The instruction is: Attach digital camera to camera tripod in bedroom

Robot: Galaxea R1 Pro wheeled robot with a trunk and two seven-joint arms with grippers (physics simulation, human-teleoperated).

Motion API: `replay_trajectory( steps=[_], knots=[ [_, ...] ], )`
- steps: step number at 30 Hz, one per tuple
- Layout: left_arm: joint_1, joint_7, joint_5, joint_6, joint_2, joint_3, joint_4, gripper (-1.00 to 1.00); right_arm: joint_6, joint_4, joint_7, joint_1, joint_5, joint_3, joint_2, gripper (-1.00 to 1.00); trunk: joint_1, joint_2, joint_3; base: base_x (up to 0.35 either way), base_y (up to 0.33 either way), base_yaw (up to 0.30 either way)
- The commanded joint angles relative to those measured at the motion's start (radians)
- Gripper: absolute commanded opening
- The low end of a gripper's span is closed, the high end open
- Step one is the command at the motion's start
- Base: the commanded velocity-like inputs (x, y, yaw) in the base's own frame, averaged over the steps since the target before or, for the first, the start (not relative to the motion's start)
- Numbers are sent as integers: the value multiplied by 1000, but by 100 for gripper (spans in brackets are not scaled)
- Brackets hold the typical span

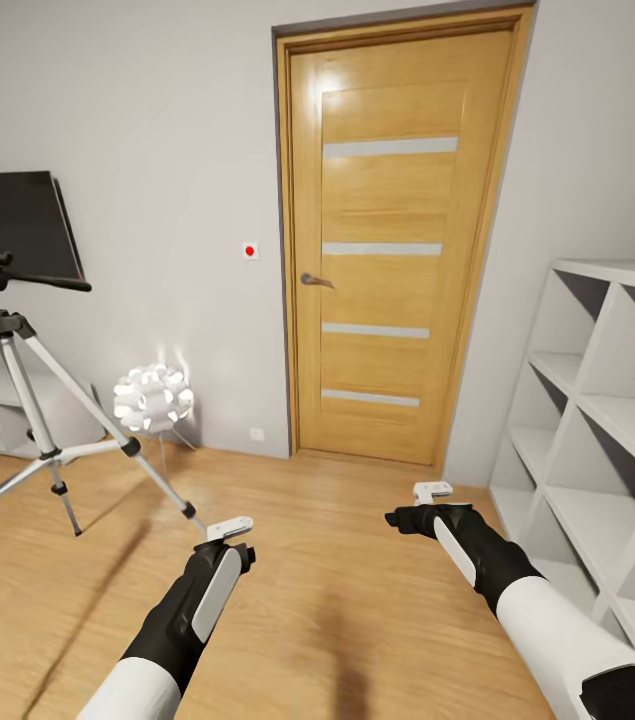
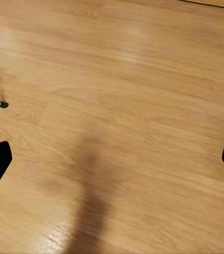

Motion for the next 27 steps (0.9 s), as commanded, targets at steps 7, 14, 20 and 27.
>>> replay_trajectory(
  steps=[7, 14, 20, 27],
  knots=[
    [-1, 8, 11, 1, 0, -3, -1, 100, 4, -2, -1, -1, -4, 6, 0, 100, 27, -50, -23, 0, 0, 0],
    [-1, 6, 12, 1, 0, -3, -1, 100, 4, -2, -1, -1, -4, 6, 0, 100, 54, -99, -45, 0, 0, 0],
    [-1, 5, 12, 1, 0, -3, -1, 100, 4, -2, 0, -1, -4, 7, 0, 100, 77, -141, -64, 0, 0, 0],
    [0, 9, 11, 1, 0, -3, -3, 100, 4, -2, 1, -1, -5, 7, 0, 100, 104, -190, -86, 0, 0, 0]
  ],
)
